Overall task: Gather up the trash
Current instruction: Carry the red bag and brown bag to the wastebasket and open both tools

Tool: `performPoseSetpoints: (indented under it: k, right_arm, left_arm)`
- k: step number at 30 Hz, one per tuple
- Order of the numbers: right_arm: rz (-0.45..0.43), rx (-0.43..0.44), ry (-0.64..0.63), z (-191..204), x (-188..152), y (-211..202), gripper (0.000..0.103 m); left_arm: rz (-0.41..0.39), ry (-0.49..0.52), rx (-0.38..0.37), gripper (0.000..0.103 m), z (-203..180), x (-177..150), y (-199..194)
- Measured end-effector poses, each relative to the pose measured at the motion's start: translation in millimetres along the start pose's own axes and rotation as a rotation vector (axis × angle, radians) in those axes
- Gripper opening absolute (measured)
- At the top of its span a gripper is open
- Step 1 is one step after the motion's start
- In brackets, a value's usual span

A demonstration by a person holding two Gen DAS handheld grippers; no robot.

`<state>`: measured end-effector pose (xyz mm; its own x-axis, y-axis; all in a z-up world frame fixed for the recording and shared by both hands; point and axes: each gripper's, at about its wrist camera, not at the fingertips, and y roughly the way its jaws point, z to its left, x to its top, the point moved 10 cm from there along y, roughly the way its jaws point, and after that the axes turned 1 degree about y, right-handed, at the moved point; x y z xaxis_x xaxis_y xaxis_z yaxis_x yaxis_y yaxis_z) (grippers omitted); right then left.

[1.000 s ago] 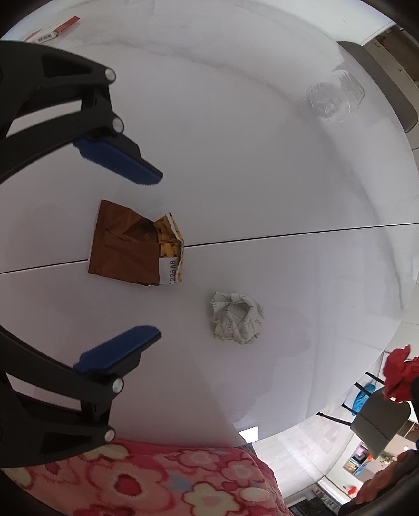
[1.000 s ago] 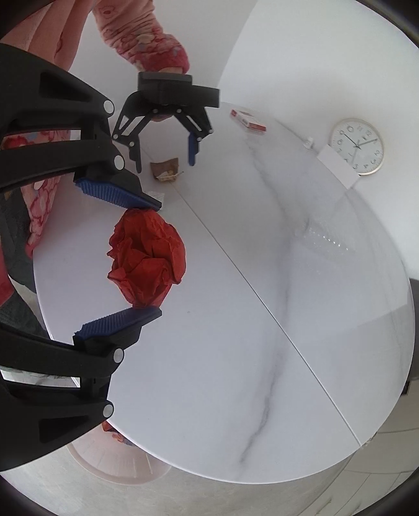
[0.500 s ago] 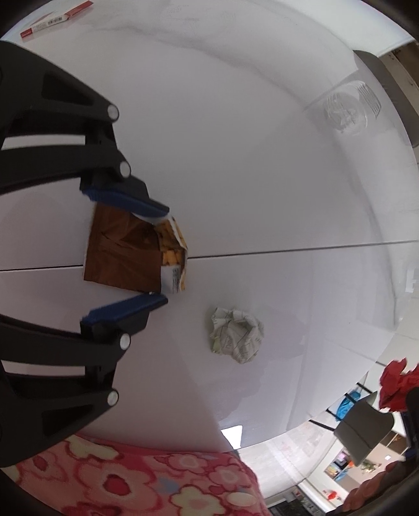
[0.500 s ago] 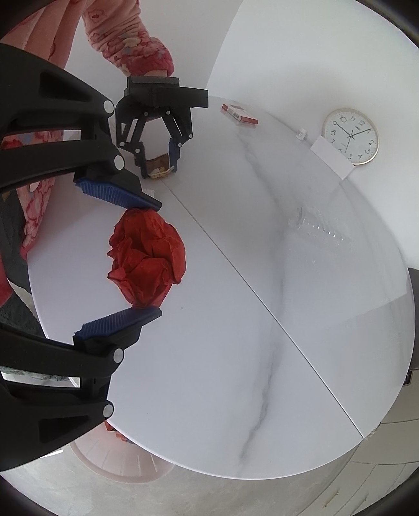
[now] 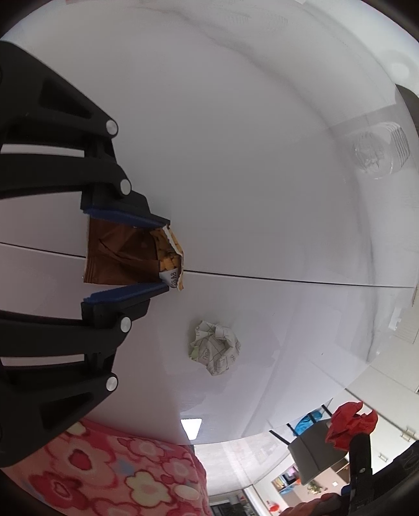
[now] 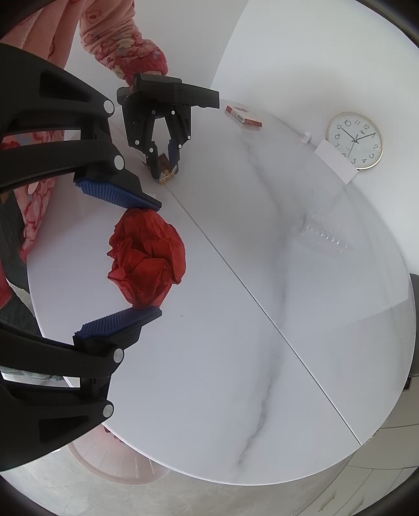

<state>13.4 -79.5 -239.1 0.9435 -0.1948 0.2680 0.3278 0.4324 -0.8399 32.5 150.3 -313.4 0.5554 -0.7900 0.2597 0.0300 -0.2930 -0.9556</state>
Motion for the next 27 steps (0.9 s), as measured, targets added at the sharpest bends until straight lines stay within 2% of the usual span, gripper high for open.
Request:
performPoseSetpoints:
  k: [8, 13, 17, 20, 24, 27]
  right_arm:
    - [-0.033, 0.006, 0.008, -9.1, 1.2, -9.7, 0.061]
    - [-0.09, -0.022, 0.025, -31.6, -3.3, -37.9, 0.061]
    - [-0.158, -0.112, 0.076, -76.2, -14.7, -74.9, 0.061]
    - [-0.174, -0.213, 0.129, -126.2, -30.7, -90.9, 0.061]
    - [-0.141, -0.29, 0.192, -191.1, -55.2, -81.0, 0.061]
    - [-0.083, -0.317, 0.217, -237.0, -71.4, -51.6, 0.061]
  left_arm:
    - [-0.055, -0.132, -0.008, 0.032, -4.0, 14.4, -17.8]
    - [-0.127, -0.222, 0.01, 0.032, -19.9, 30.7, -39.2]
    - [-0.194, -0.278, 0.02, 0.032, -40.5, 51.3, -59.0]
    - [-0.234, -0.319, 0.034, 0.032, -59.9, 69.8, -69.5]
    - [-0.263, -0.331, 0.024, 0.032, -89.4, 96.8, -70.1]
    - [-0.272, -0.32, 0.039, 0.032, -112.5, 119.6, -66.0]
